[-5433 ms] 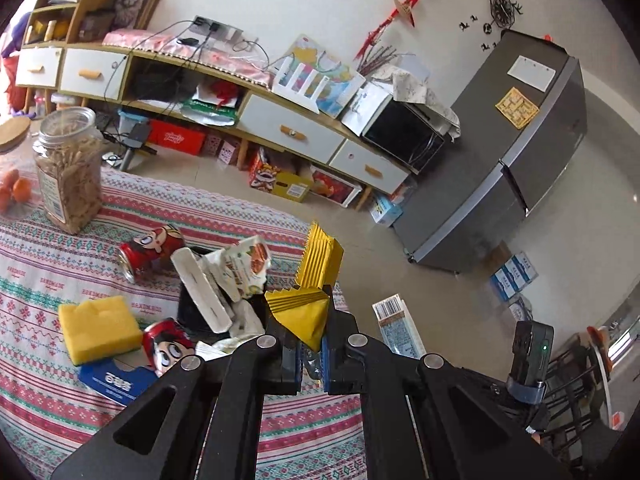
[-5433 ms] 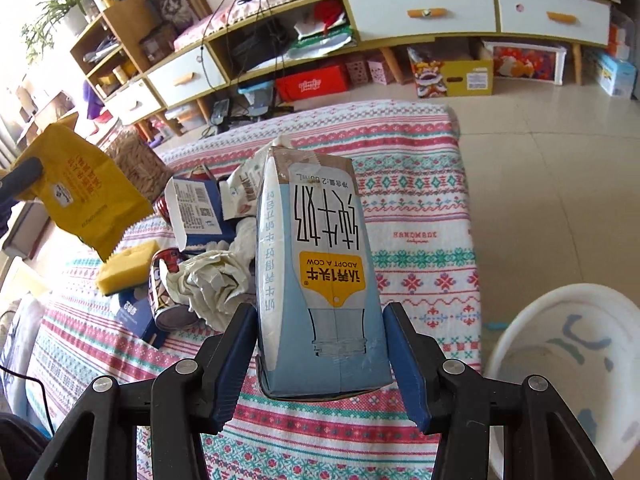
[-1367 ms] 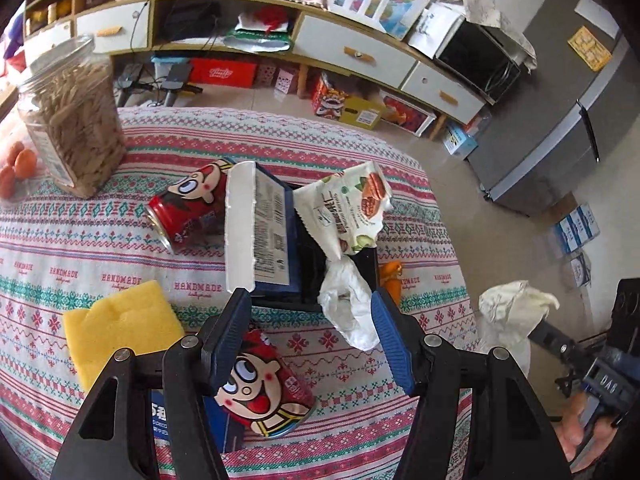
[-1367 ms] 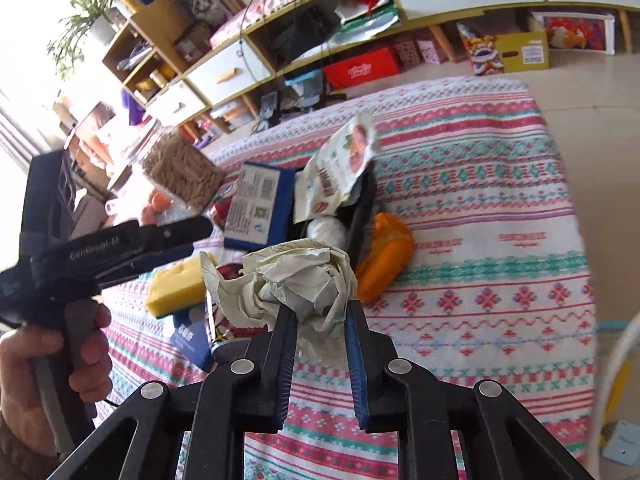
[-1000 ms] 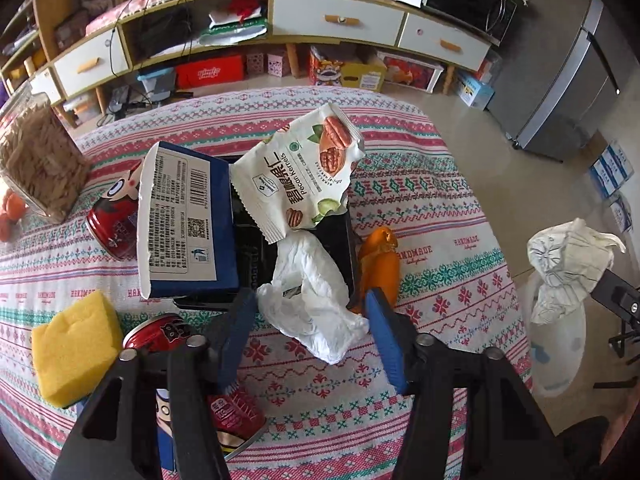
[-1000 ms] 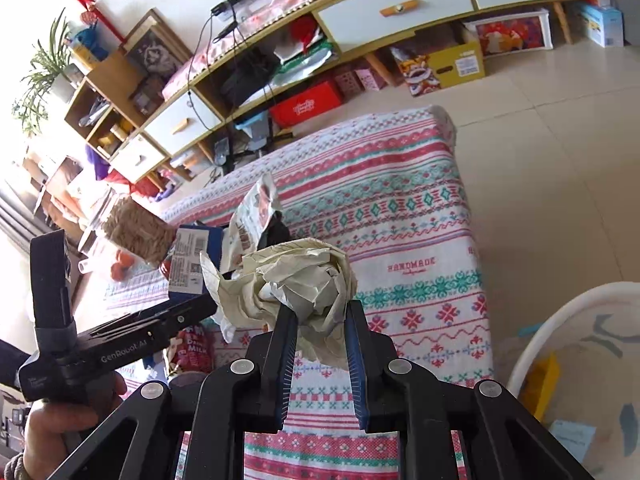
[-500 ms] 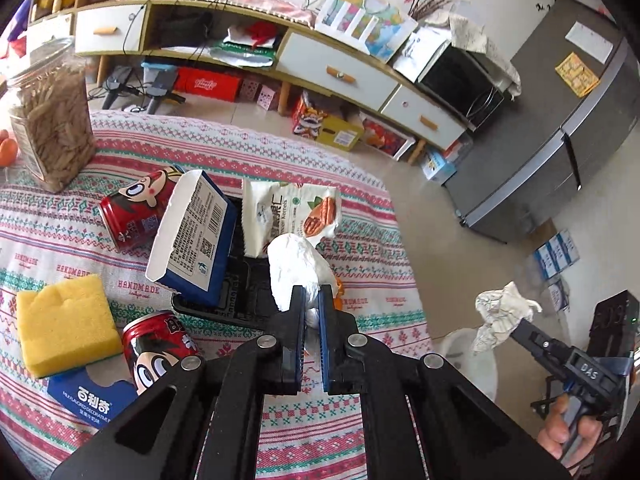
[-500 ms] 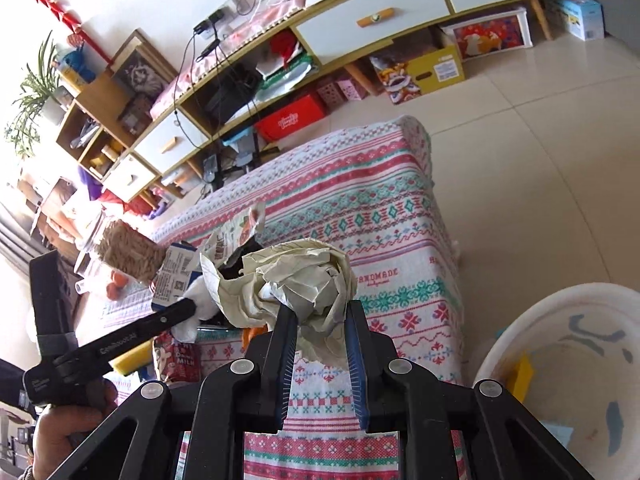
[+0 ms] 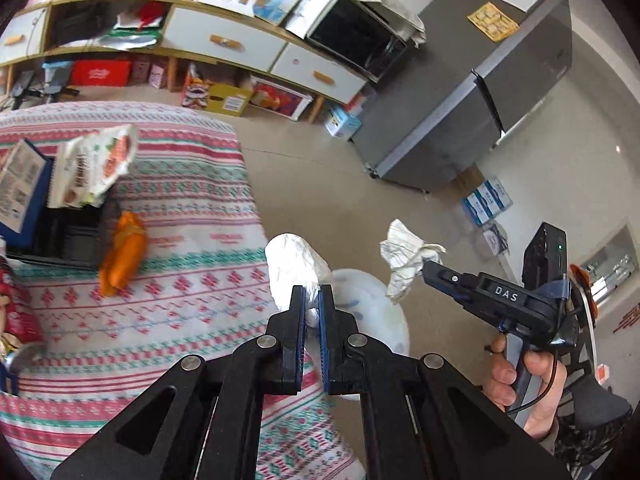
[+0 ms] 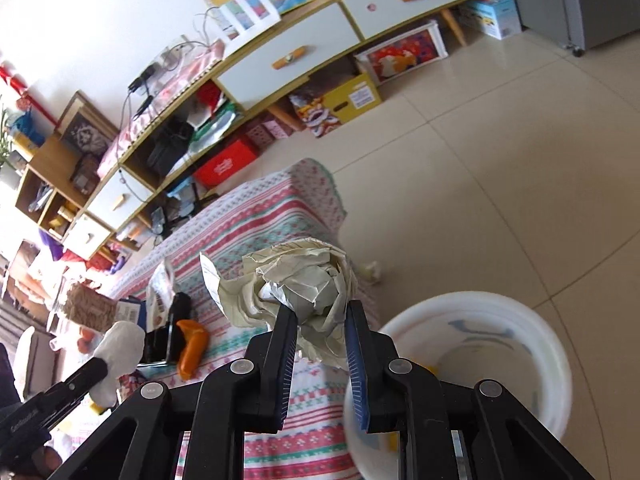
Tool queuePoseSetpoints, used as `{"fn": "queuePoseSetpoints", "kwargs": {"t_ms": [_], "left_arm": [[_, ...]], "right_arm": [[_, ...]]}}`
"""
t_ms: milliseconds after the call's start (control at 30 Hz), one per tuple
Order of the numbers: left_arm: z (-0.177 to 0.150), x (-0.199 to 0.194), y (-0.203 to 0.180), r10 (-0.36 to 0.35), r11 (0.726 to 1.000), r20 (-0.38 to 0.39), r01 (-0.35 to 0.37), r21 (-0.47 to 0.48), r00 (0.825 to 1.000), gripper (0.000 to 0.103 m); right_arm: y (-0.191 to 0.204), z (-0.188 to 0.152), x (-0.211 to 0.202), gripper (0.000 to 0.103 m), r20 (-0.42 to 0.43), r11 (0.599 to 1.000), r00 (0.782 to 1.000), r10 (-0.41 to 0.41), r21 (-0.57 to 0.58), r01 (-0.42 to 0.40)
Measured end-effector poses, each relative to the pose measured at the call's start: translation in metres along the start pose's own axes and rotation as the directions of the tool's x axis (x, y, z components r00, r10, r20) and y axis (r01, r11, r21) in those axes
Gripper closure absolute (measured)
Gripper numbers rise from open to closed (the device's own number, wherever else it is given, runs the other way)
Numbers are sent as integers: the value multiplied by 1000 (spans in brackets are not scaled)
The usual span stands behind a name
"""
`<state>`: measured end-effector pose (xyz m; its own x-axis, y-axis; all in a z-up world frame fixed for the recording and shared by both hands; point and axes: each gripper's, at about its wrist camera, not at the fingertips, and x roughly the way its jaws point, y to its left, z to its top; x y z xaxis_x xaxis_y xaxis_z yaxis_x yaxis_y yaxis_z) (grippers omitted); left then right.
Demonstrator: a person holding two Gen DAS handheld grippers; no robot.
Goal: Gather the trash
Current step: 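Carry both tissues over the white bucket and release them inside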
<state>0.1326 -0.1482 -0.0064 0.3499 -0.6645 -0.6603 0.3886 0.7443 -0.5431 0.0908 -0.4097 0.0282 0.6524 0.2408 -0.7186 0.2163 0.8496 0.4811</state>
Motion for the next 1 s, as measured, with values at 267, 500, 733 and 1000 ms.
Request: {"fn": "queuePoseSetpoints", "kwargs": {"t_ms": [267,500,733,1000], "left_arm": [[-22,100,-61,-36,996,-158,48,73,987,97],[-36,155,-72,13,995,-230,10,99,973,97],[-38,172,-61,56,997,-262,-39,72,963,84],[-28,148,-46,53,998,-217,-43,54,975,79]], "right_arm": [[-44,-6,9,81,-118,988,986,-118,86,128],[-65,-9,16,80,-186,971,964,-191,111,214],[-79,-11,23,74,-231,957,945,-232,122,264],[-83,-9,21,58,-221,945,940,-261,141,296]]}}
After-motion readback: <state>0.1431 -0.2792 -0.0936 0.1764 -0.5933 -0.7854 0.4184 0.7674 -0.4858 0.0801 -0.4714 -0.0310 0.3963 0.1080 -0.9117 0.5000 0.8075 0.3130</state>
